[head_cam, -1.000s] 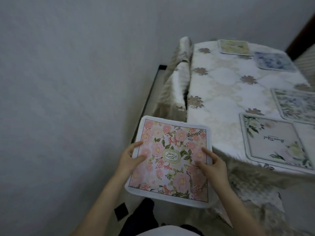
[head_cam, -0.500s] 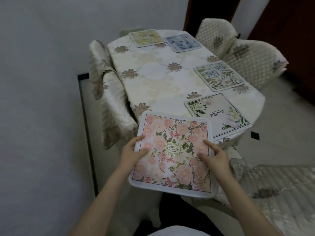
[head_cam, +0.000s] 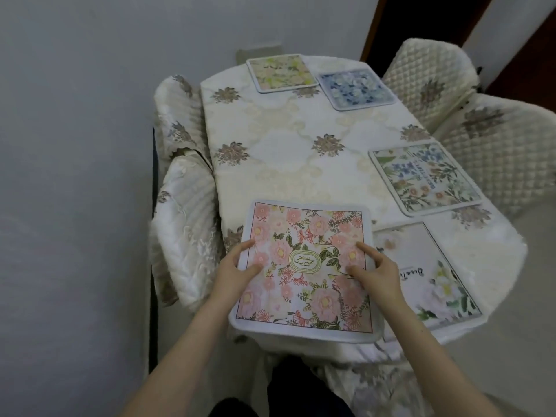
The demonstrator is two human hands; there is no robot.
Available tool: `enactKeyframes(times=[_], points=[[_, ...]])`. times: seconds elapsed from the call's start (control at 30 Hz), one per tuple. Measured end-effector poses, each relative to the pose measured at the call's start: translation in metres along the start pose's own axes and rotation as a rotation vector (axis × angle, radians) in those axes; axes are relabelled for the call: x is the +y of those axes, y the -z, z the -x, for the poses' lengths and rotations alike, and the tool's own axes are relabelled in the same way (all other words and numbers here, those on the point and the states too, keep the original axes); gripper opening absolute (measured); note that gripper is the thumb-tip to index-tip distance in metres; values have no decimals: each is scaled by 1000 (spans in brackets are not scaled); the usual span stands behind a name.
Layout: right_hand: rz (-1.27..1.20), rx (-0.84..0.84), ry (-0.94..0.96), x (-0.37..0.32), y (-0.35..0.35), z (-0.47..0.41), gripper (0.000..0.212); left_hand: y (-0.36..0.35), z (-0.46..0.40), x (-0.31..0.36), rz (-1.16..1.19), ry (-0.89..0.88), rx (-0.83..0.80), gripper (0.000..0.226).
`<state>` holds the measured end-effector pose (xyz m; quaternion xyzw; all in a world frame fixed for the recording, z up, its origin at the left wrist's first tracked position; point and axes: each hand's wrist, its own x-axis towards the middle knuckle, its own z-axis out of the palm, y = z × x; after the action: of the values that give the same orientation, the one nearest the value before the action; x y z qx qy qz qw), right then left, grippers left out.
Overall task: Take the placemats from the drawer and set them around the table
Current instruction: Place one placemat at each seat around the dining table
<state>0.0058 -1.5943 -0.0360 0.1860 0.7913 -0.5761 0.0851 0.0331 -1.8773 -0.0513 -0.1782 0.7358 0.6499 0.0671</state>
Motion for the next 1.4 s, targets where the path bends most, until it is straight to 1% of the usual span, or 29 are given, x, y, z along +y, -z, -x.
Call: enactKeyframes(times=[0.13, 0.37, 0.63, 0.73, 0.8, 0.87, 0.93, 1.03, 1.13, 1.3, 1.4], points=[[53, -81, 43, -24, -17, -61, 58, -7, -36, -1, -26, 29, 109, 49], [154, -206, 119, -38, -64, -145, 58, 2, -101, -20, 14, 104, 232, 48], [148, -246, 93, -25, -106, -197, 58, 6, -144, -41, 9, 166, 327, 50], [162, -242, 83, -9, -111, -197, 56, 9, -146, -49, -106, 165, 310, 50], [215, -220, 103, -1, -111, -197, 55, 10, -148, -54, -194, 156, 311, 52], [361, -201, 180, 6, -111, -198, 54, 9, -147, -56, -255, 189, 326, 54], [491, -230, 270, 15, -114, -200, 58, 5, -144, -59, -298, 209, 332, 56], [495, -293, 258, 26, -115, -197, 65, -2, -141, -66, -404, 166, 336, 60], [544, -288, 298, 30, -115, -198, 64, -3, -142, -71, -462, 141, 322, 62], [790, -281, 480, 44, -118, -202, 59, -7, -143, -80, -683, 75, 339, 63], [932, -248, 571, 53, -123, -205, 60, -16, -139, -88, -827, 76, 276, 66]])
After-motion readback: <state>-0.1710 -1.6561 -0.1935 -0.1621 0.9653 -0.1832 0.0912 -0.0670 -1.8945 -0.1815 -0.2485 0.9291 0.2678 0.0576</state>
